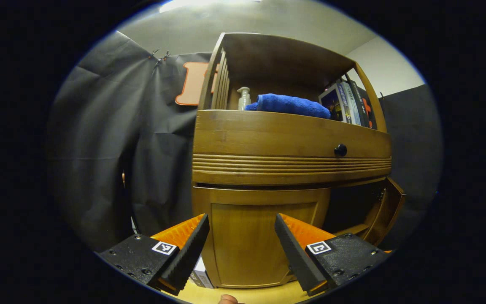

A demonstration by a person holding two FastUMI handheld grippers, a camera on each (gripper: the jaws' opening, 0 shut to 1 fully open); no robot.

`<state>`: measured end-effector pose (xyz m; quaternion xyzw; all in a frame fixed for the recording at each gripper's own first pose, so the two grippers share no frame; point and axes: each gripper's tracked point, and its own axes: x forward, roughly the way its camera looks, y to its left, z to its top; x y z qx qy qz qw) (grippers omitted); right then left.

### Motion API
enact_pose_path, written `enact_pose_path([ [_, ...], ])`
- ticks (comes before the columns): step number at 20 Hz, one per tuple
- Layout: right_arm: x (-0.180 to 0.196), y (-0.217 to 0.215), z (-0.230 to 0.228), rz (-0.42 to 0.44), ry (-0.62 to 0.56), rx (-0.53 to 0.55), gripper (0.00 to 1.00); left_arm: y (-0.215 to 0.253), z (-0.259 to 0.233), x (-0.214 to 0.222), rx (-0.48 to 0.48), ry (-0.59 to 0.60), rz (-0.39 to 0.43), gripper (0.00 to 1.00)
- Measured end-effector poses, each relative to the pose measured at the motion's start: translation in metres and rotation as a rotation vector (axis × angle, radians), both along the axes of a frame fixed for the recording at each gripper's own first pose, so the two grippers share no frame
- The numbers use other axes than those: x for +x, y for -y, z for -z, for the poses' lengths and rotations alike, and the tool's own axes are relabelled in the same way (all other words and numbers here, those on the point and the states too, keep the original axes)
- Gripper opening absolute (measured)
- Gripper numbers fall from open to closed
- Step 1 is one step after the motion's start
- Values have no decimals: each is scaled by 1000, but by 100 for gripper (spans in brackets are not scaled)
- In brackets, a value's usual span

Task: Open the right door of the double-door shoe cabinet with the right hand, and open the left door with the left hand.

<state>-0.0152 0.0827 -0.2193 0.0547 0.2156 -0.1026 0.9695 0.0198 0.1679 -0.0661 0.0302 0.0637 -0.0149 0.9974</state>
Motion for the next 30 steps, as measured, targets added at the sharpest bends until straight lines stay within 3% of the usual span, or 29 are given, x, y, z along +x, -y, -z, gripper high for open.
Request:
enact_pose_path([
  [6,-26,29,-8,29,-6,18,26,45,10,7,-12,-13,68,97],
  [15,-57,71,-11,53,-22,-12,26,97,33,12,-52,-52,120,94],
  [21,-76,123,-15,140,-12,-53,25,122,37,16,-50,-58,135,94],
  [22,-81,131,-17,161,-10,-47,23,127,36,16,-49,-57,140,94],
  [23,-79,141,-15,169,-7,-46,14,132,36,17,-46,-56,144,94],
  [24,-81,149,-15,174,-7,-52,13,136,36,16,-41,-56,147,94],
  [30,-83,167,-20,118,3,-51,15,137,50,19,-4,-84,131,96],
])
